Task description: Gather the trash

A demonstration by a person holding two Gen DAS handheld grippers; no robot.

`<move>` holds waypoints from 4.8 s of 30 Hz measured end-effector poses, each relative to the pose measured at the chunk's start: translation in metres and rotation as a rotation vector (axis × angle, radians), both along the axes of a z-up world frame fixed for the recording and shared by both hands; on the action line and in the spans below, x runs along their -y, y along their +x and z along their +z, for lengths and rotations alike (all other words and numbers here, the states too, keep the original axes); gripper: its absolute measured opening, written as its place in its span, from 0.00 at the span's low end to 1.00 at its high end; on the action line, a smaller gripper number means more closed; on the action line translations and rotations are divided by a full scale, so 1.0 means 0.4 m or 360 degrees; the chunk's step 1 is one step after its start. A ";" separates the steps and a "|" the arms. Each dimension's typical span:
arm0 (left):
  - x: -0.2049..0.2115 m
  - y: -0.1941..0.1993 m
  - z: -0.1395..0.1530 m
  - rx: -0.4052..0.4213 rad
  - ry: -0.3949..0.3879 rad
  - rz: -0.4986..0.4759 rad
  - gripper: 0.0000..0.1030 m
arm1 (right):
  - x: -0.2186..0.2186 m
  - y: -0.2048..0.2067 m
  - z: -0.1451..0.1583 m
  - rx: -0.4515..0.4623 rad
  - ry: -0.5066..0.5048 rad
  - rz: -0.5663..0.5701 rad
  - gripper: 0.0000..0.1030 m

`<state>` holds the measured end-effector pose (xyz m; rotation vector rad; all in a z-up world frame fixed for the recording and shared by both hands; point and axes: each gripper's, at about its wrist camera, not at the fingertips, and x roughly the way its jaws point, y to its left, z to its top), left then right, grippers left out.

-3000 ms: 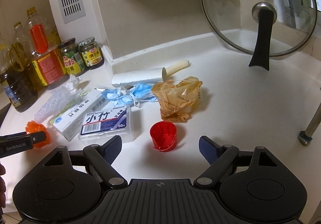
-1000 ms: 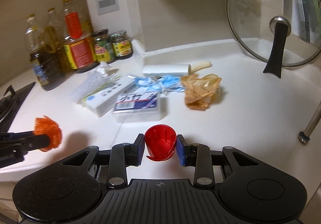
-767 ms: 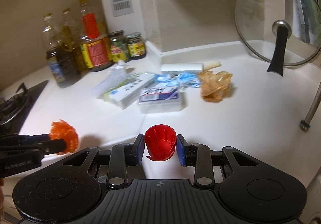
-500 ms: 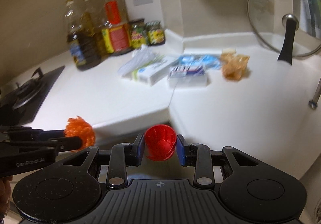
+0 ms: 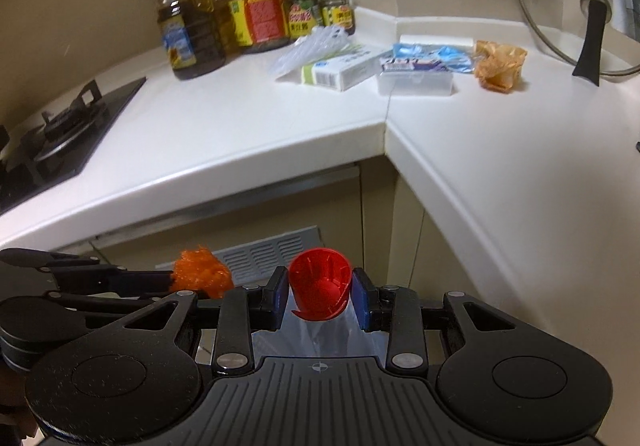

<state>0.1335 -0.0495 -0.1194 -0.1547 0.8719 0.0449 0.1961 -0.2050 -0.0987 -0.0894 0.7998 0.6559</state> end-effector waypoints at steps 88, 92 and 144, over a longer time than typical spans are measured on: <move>-0.084 -0.030 -0.184 -0.0229 -0.0095 0.0351 0.48 | -0.086 0.055 -0.258 -0.0310 -0.0181 0.0195 0.62; -0.088 -0.034 -0.165 -0.0208 -0.0095 0.0345 0.48 | -0.084 0.052 -0.243 -0.0292 -0.0175 0.0186 0.62; 0.208 0.728 0.076 0.0311 0.0109 0.0393 0.95 | 0.352 0.653 0.109 0.0196 0.0092 -0.0478 0.72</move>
